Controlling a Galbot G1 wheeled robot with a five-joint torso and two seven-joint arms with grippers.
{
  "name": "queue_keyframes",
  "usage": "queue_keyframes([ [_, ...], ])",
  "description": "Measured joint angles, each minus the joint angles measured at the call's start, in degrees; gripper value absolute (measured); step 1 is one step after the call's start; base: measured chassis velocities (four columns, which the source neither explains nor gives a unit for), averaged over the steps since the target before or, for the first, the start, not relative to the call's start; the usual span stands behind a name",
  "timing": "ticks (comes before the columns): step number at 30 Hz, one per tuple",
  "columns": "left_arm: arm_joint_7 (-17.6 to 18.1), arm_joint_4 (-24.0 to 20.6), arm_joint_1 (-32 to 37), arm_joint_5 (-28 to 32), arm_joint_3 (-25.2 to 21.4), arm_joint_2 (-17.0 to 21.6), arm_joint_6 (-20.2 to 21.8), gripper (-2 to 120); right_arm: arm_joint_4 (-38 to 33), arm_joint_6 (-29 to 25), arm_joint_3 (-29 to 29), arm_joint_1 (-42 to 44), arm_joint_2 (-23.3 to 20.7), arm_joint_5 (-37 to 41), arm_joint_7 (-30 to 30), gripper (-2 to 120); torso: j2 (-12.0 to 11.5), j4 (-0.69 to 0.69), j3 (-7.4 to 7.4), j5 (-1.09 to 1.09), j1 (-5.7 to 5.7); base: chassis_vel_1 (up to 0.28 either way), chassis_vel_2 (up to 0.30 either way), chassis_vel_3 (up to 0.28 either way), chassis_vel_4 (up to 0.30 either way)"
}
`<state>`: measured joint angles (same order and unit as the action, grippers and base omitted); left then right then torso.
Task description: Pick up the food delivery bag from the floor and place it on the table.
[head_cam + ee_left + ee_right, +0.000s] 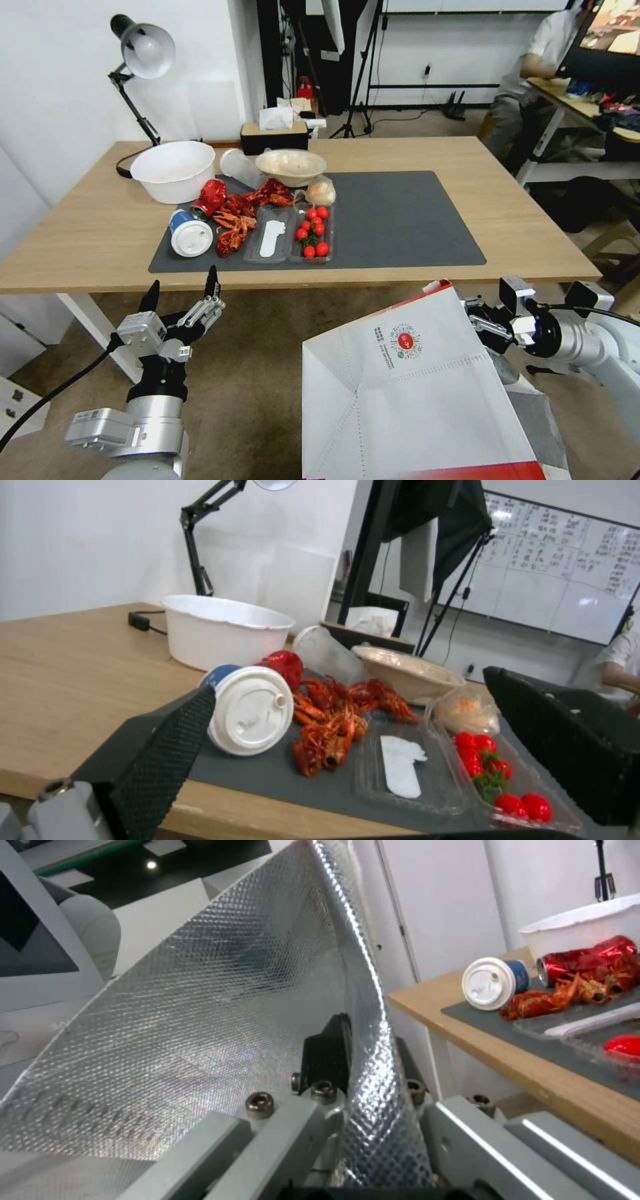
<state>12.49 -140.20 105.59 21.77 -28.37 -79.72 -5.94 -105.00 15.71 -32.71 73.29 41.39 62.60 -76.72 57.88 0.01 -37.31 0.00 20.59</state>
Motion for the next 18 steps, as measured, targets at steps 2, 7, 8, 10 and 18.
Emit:
queue_keyframes([
  [2, -0.1, -0.1, 0.1, 0.1, 0.0, 0.0, 0.1, 100, 0.0, 0.0, -0.1, 0.1, 0.0, 0.0, 0.0, 0, 0.7, 0.0, -0.41, 0.0, 0.31, 0.0, 0.0, 0.0, 0.0],
  [7, -0.1, -0.1, 0.1, 0.1, 0.0, 0.0, 0.1, 100, 0.0, 0.0, -0.1, 0.3, 0.1, 0.0, 0.0, 0, 1.9, 0.0, -1.04, 0.0, 0.79, 0.0, 0.0, 0.0, 0.0],
  [8, -0.1, -0.1, 0.1, 0.1, 0.0, 0.0, 0.1, 100, 0.0, 0.0, -0.1, 0.3, 0.2, 0.0, 0.0, 0, 2.1, 0.0, -1.21, 0.0, 0.92, 0.0, 0.0, 0.0, 0.0],
  [10, -0.1, -0.1, 0.1, 0.2, 0.1, 0.1, 0.1, 100, 0.0, 0.0, -0.1, 0.3, 0.3, 0.0, 0.0, 0, 2.8, 0.0, -1.54, 0.0, 1.22, 0.0, 0.0, 0.0, 0.0],
  [18, -0.3, 0.6, -0.1, 0.8, 0.2, 0.2, -1.8, 100, 0.0, 0.0, -0.1, 0.2, 0.2, -0.1, 0.2, 0, 5.0, 0.0, -2.73, 0.0, 2.2, 0.0, 0.0, 0.0, 0.0],
])
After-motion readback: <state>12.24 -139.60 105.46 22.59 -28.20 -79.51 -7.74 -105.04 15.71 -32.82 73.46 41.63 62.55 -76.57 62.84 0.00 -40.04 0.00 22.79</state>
